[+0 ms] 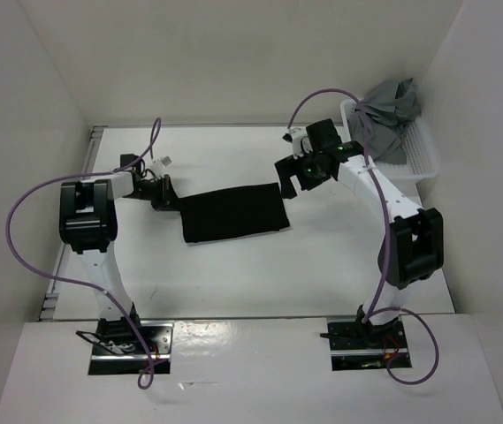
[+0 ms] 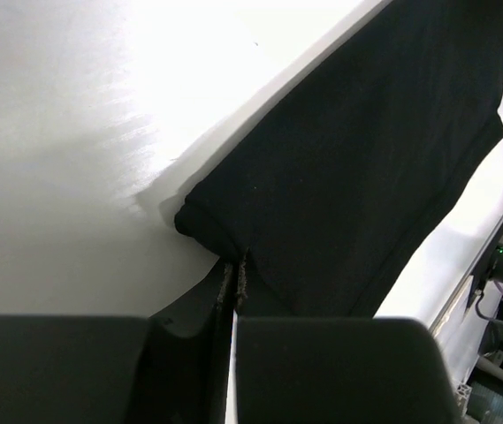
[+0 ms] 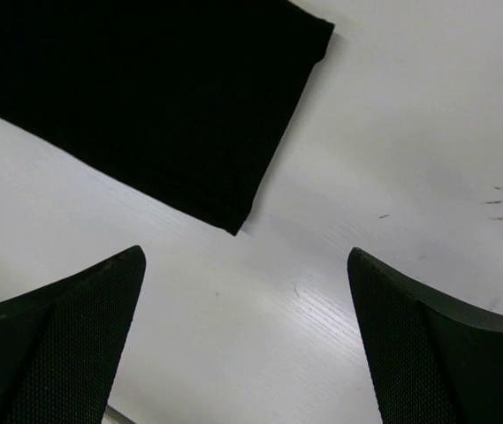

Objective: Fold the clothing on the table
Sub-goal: Fold the skirt

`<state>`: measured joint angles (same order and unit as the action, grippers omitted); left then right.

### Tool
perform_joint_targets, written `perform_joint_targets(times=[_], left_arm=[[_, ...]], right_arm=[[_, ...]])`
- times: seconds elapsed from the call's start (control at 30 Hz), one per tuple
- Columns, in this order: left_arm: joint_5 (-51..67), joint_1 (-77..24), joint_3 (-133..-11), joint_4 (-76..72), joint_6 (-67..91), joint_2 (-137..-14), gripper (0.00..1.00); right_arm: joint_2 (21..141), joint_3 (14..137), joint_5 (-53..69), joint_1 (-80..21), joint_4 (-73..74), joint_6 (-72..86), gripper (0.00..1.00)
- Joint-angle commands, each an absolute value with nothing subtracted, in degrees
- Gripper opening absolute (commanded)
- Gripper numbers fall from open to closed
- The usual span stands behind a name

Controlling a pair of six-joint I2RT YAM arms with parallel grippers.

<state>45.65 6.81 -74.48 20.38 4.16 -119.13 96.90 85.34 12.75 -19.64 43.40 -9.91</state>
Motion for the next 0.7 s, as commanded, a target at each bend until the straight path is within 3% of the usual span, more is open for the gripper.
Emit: perform_joint_targets(times=[0.0, 0.33, 0.43, 0.47, 0.57, 0.67], left_arm=[[44.6, 6.2, -72.2, 18.7, 5.3, -117.4, 0.0], [43.4, 6.2, -68.6, 16.2, 7.8, -115.8, 0.0], [43.4, 6.7, -67.6, 15.6, 8.4, -115.8, 0.0], [43.4, 6.7, -67.6, 15.6, 9.0, -115.8, 0.0], [43.9, 6.7, -67.1, 15.1, 9.0, -115.8, 0.0], [43.9, 6.7, -66.5, 15.1, 9.0, -115.8, 0.0]], right_arm=[[100.2, 84.9, 22.6, -14.7, 41.5, -9.2, 0.99], [113.3, 86.3, 35.2, -11.8, 41.1, -9.1, 0.87], [117.3, 87.6, 38.4, -11.2, 41.7, -10.3, 0.76], [119.2, 88.2, 39.2, -11.2, 41.7, -10.8, 0.67], [121.8, 89.7, 40.7, -10.6, 43.0, -11.5, 0.52], [122.5, 89.7, 41.5, -10.6, 43.0, -11.5, 0.49]])
